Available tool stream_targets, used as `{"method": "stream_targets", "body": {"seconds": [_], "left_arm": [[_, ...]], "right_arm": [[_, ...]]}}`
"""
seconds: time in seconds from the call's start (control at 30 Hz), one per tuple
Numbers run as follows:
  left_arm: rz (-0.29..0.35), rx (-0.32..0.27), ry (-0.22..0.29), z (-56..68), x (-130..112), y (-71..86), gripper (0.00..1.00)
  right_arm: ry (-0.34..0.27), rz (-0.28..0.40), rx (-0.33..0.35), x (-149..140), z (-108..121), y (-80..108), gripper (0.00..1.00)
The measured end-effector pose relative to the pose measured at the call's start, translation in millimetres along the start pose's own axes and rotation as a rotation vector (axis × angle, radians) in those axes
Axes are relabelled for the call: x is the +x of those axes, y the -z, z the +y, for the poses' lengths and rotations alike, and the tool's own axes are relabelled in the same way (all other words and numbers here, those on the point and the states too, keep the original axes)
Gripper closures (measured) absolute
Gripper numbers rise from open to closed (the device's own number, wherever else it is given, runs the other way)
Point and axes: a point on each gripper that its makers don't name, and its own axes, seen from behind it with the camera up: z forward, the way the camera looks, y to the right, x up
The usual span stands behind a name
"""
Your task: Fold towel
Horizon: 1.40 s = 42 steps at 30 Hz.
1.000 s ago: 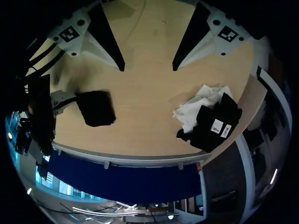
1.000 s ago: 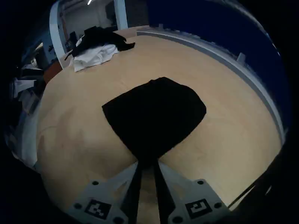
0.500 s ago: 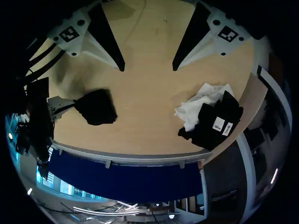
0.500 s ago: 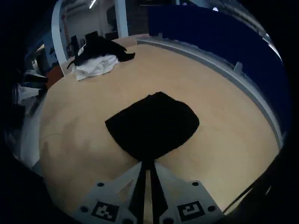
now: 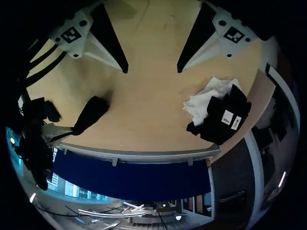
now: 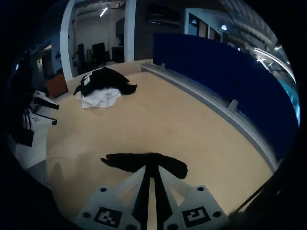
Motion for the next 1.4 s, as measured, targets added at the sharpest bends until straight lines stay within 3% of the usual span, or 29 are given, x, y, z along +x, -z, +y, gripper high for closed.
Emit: {"method": "stream_targets", "body": {"seconds": [0.2, 0.53, 0.83, 1.4], "left_arm": [[0.017, -0.009, -0.001, 4.6, 8, 1.5, 0.05], [0.026, -0.016, -0.008, 9.9, 14, 1.4, 0.05], [0.022, -0.019, -0.029, 13.1, 17, 0.8, 0.05], [0.007, -0.029, -0.055, 24.9, 20, -6.4, 0.05]], "right_arm": [[0.006, 0.037, -0.032, 23, 21, 24.6, 0.93], [-0.016, 0.037, -0.098, 14, 60, 55.3, 0.93], [-0.046, 0.017, -0.163, -9, 110, 89.3, 0.93], [-0.120, -0.069, -0.321, -75, 235, 161.2, 0.93]]}}
